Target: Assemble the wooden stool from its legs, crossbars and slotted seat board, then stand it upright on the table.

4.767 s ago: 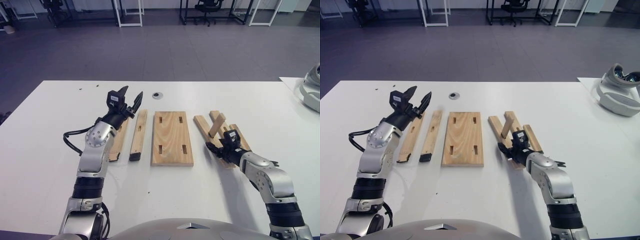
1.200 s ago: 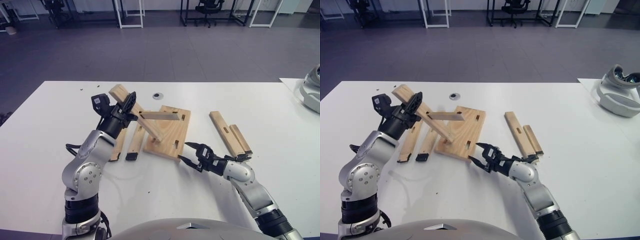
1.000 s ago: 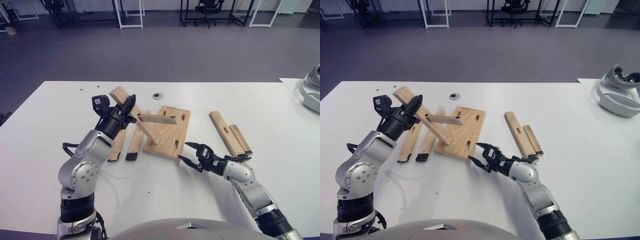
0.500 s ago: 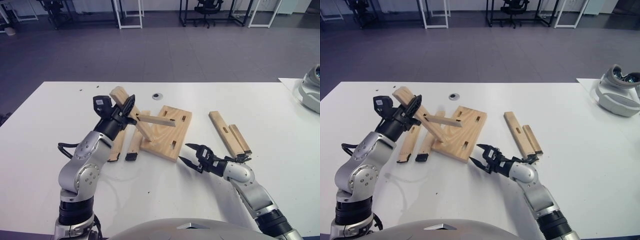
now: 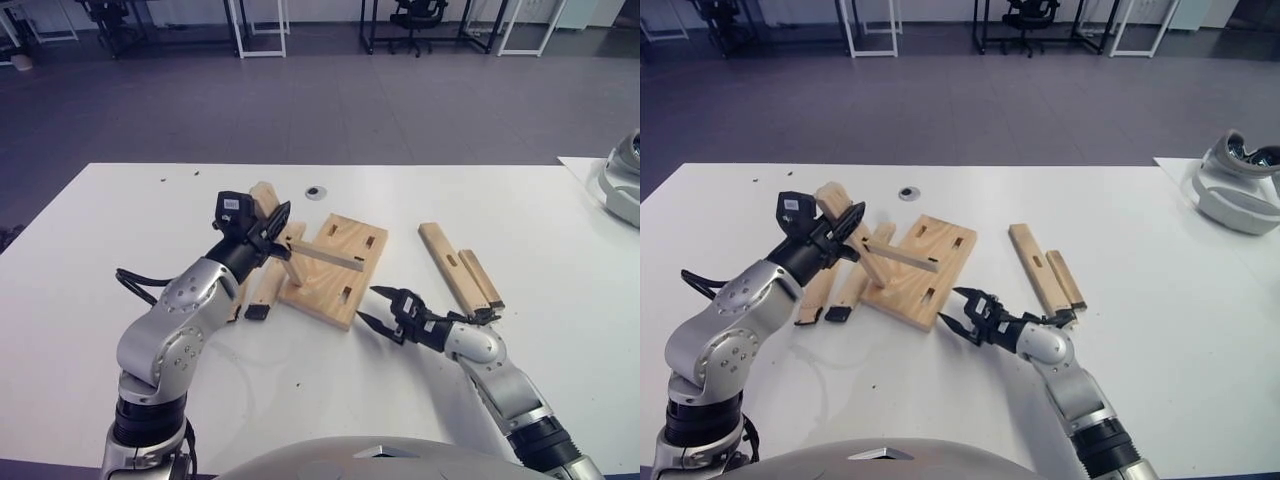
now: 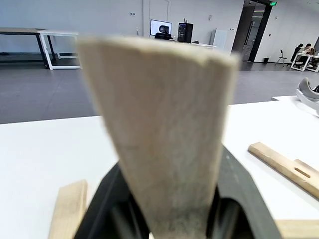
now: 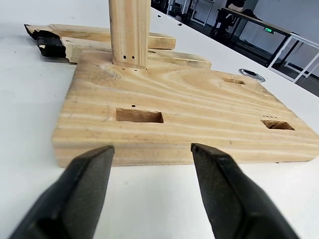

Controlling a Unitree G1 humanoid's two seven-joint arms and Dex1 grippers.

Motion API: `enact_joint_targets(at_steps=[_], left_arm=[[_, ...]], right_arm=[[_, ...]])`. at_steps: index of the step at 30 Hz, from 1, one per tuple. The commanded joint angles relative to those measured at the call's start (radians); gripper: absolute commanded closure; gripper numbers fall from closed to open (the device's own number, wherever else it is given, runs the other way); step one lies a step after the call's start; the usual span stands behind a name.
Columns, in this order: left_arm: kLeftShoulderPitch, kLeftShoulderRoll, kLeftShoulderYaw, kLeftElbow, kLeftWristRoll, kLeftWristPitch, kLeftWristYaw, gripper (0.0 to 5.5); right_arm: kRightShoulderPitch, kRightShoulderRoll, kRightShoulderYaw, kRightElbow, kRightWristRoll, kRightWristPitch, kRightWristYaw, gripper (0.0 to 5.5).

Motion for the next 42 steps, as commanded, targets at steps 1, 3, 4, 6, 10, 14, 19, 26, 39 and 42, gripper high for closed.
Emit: enact_joint_targets(at_steps=[1,3,4,6,10,14,19,26,39,42], left_arm=[[0.061,-0.019,-0.075,0.031,0.069,0.036,0.015,4.49],[-0.002,-0.059,-0.035,0.012,0.057,0.027,0.042,4.49],[-0.028,-0.075,-0.02,0.004,0.046,0.026,0.044,4.49],[-0.053,-0.104,0.007,-0.019,0.017,0.032,0.05,4.12],[-0.045,-0.199,0.088,-0.097,-0.209,0.103,0.065,3.47],[-0.126,-0.246,0.112,-0.154,-0.532,0.17,0.159,2.75],[-0.429,-0.086,0.252,-0.136,-0.638,0.09,0.244,2.21],[-0.157,0.167,0.086,0.159,-0.214,0.017,0.039,2.21],[0.026,0.191,-0.138,0.457,0.143,-0.072,-0.243,2.21],[0.039,0.181,-0.137,0.465,0.177,-0.055,-0.245,2.21]], right_arm=[[-0.028,-0.004,-0.009,0.014,-0.011,0.007,-0.003,2.6],[-0.032,-0.007,-0.023,0.022,-0.015,0.004,-0.018,2.6],[-0.036,-0.006,-0.034,0.029,-0.019,0.003,-0.033,2.6],[-0.045,-0.004,-0.077,0.039,-0.02,0.017,-0.084,2.6],[-0.029,-0.049,-0.217,0.021,-0.016,0.044,-0.17,2.6],[-0.076,-0.095,-0.33,0.001,0.005,0.053,-0.193,2.6],[-0.115,-0.089,-0.375,-0.029,0.033,0.068,-0.205,2.6],[-0.136,-0.08,-0.395,0.036,0.019,0.073,-0.25,2.6],[-0.137,-0.055,-0.34,0.093,0.009,0.068,-0.224,2.6],[-0.137,-0.053,-0.333,0.092,0.007,0.07,-0.223,2.6]])
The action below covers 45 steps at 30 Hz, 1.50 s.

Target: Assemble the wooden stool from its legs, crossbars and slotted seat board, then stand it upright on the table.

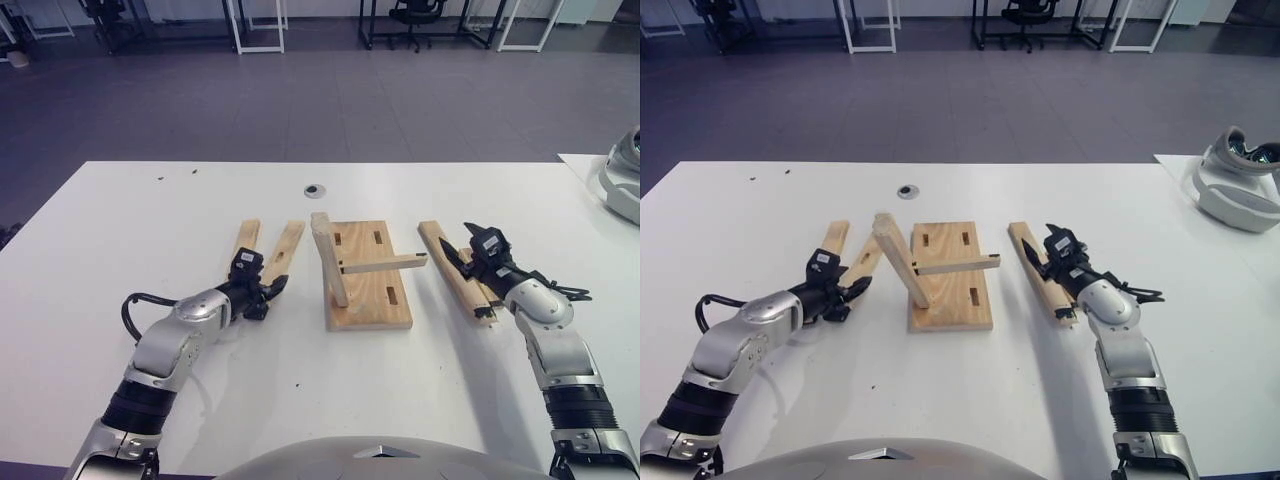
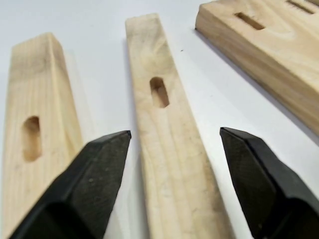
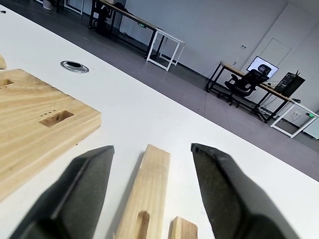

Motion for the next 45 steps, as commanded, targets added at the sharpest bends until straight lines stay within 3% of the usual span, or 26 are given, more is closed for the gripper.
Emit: enact_joint_targets(at_steps=[1,3,11,16,20,25,28,34,39,42,45], left_arm=[[0.027,-0.013,-0.007,0.007,0.039,0.024,-0.018,2.21],[0.044,-0.02,-0.024,-0.009,0.042,0.046,-0.038,2.21],[0.012,-0.051,0.022,-0.057,0.104,0.021,-0.028,3.41],[-0.208,-0.128,0.179,-0.117,-0.003,-0.13,-0.097,3.42],[-0.369,-0.111,0.111,-0.118,0.032,-0.27,-0.243,3.42],[-0.451,-0.137,0.048,-0.081,0.079,-0.387,-0.333,3.42],[-0.451,-0.137,0.021,-0.076,0.111,-0.42,-0.36,3.42],[-0.456,-0.122,0.029,-0.059,0.14,-0.461,-0.393,3.42],[-0.469,-0.105,0.032,-0.033,0.167,-0.488,-0.427,3.42],[-0.466,-0.106,0.041,-0.007,0.193,-0.485,-0.402,2.72],[-0.392,-0.084,0.095,0.004,0.2,-0.456,-0.357,2.26]], right_arm=[[-0.006,0.004,0.016,0.009,-0.005,0.009,0.008,2.6],[-0.008,0.007,0.022,0.009,-0.007,0.01,0.007,2.6],[-0.063,0.016,-0.018,-0.012,0.078,0.05,0.025,2.6],[-0.38,0.031,-0.201,-0.005,0.507,0.318,0.113,2.6],[-0.658,0.122,-0.265,0.017,0.815,0.543,0.057,2.6],[-0.794,0.256,-0.304,0.042,1.017,0.636,-0.069,2.6],[-0.792,0.267,-0.321,0.022,1.08,0.665,-0.104,2.93],[-0.729,0.244,-0.353,-0.02,1.188,0.74,-0.136,4.15],[-0.701,0.231,-0.353,-0.033,1.213,0.761,-0.153,4.33],[-0.627,0.226,-0.39,-0.061,1.117,0.657,-0.223,4.5],[-0.377,0.192,-0.515,-0.205,1.086,0.619,-0.299,4.5]])
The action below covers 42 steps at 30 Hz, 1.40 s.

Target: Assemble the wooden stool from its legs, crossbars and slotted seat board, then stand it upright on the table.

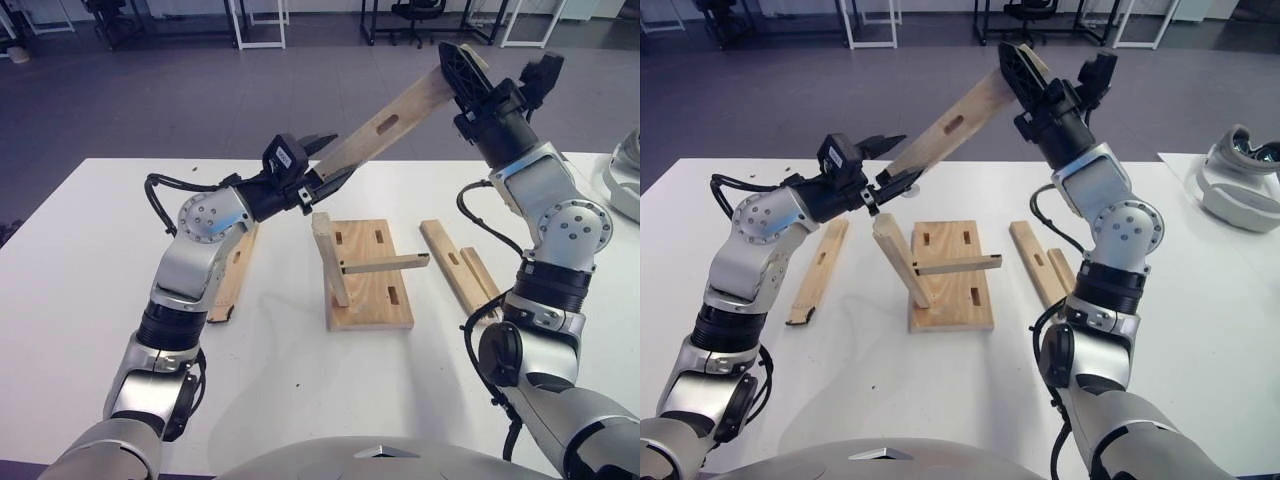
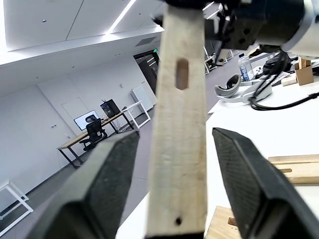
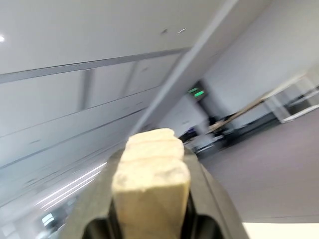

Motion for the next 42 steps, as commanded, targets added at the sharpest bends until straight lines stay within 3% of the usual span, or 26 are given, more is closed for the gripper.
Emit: enact_joint_targets(at_steps=[1,3,7,13,24,28,34,38,42], left_arm=[[0.112,0.033,0.077,0.011,0.029,0.047,0.07,2.09],[0.259,0.025,0.077,-0.031,0.072,0.055,0.13,1.73],[0.448,-0.07,0.061,-0.149,0.093,0.1,0.266,1.53],[0.494,-0.074,0.052,-0.186,0.118,0.172,0.306,1.53],[0.508,-0.098,0.021,-0.27,0.126,0.227,0.318,1.53],[0.5,-0.105,0.021,-0.291,0.126,0.237,0.32,1.53],[0.502,-0.133,0.011,-0.369,0.074,0.257,0.311,1.53],[0.519,-0.141,-0.009,-0.388,0.073,0.269,0.311,1.53],[0.528,-0.138,-0.009,-0.396,0.07,0.273,0.309,1.53]], right_arm=[[0.368,-0.039,-0.178,-0.217,-0.009,-0.027,-0.11,4.5],[0.568,-0.006,-0.238,-0.361,0.104,0.005,-0.199,4.5],[0.739,0.044,-0.2,-0.48,0.231,0.004,-0.34,4.5],[0.797,0.03,-0.098,-0.478,0.132,-0.035,-0.383,4.5],[0.821,-0.084,-0.096,-0.508,0.233,-0.059,-0.44,4.5],[0.827,-0.175,0.003,-0.528,0.036,-0.017,-0.468,4.5],[0.687,-0.331,0.133,-0.64,-0.064,0.128,-0.668,4.44],[0.71,-0.347,0.25,-0.689,-0.143,0.161,-0.646,4.44],[0.779,-0.319,0.246,-0.675,-0.191,0.102,-0.575,4.43]])
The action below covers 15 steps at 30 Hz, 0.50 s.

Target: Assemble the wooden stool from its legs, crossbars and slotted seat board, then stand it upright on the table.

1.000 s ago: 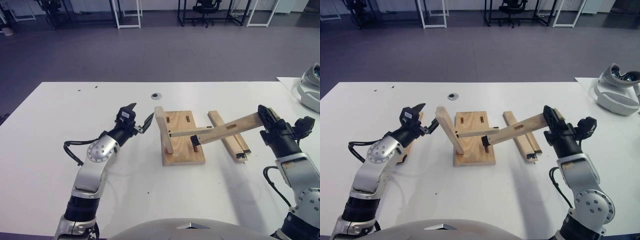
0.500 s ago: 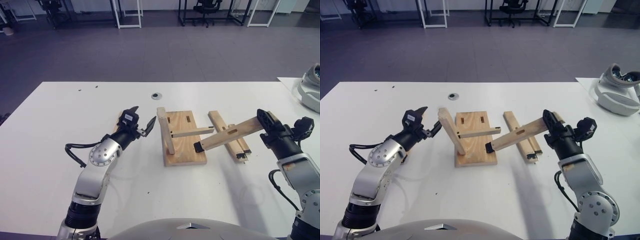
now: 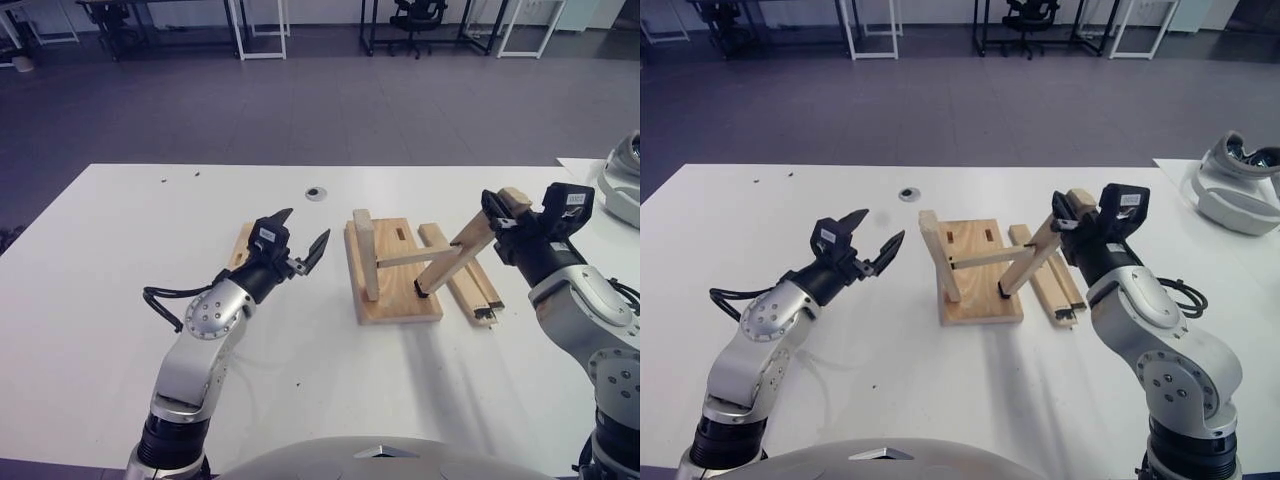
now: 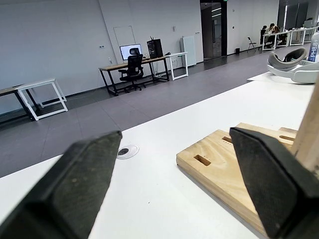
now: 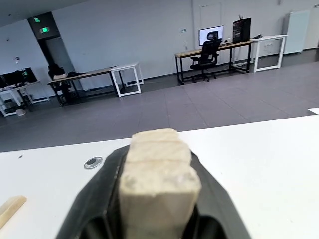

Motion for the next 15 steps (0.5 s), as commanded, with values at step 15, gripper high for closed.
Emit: enact_joint_targets(at_steps=[15], left_arm=[[-0.001,-0.01,-0.02,-0.028,-0.002,0.034,0.01,1.53]], right_arm=[[0.157,0.059,0.002,0.113,-0.172,-0.066,0.246,3.24]])
